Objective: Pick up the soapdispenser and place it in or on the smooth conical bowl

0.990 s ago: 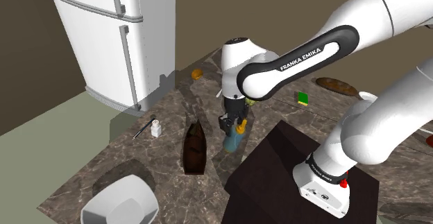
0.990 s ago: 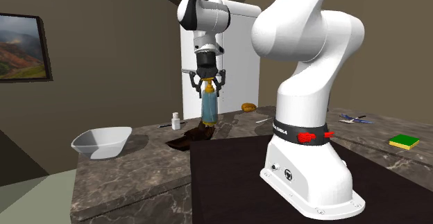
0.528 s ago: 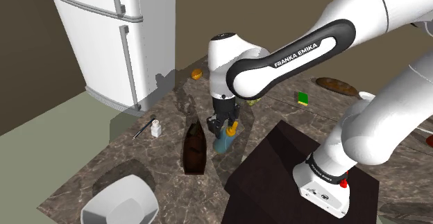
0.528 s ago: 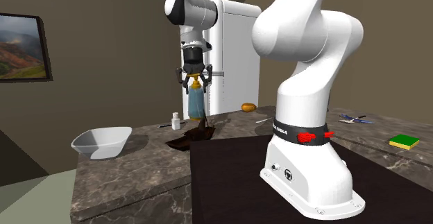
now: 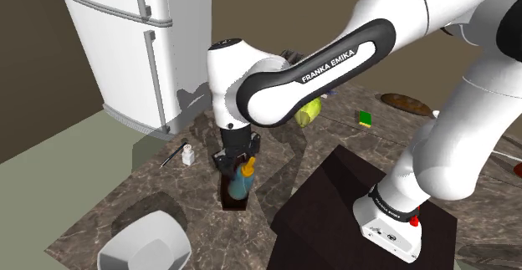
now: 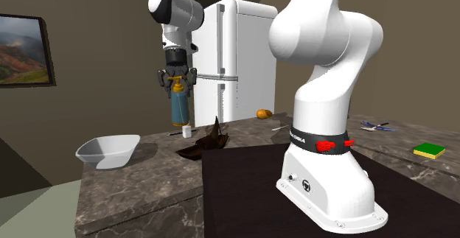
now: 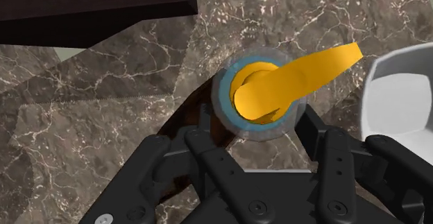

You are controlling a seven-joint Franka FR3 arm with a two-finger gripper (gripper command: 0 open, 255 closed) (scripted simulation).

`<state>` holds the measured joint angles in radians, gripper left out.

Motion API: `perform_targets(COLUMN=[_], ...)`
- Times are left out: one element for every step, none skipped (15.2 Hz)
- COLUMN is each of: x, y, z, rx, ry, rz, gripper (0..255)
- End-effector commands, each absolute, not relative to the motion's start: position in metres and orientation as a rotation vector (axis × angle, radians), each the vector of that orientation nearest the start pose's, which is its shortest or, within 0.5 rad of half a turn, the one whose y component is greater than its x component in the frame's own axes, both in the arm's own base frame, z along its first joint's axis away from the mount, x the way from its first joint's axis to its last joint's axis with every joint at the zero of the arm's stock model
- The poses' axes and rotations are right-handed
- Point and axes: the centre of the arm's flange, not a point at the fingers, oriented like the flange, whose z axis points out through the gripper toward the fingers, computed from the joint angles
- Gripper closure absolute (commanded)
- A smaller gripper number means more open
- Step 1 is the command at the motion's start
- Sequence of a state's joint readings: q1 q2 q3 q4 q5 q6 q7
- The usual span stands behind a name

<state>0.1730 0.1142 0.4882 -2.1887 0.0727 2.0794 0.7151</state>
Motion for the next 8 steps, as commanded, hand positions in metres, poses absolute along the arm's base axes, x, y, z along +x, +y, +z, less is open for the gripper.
perform_targets(x=[0.419, 0.422, 0.426, 0.429, 0.433, 0.437, 0.440, 0.444], y=[0.347, 0.360, 0.372, 0.385, 0.398, 0.410, 0.423, 0.436], z=[0.327, 0.327, 0.328, 0.329, 0.329, 0.330, 0.331, 0.331], rx=[-3.163, -3.163, -3.163, -3.163, -3.163, -3.163, -3.163, -3.163], ry=[0.151, 0.151, 0.151, 0.151, 0.151, 0.151, 0.151, 0.151], rz=[0.373, 0.373, 0.373, 0.373, 0.373, 0.373, 0.373, 0.373], gripper=[255, 255, 255, 255, 255, 255, 255, 255])
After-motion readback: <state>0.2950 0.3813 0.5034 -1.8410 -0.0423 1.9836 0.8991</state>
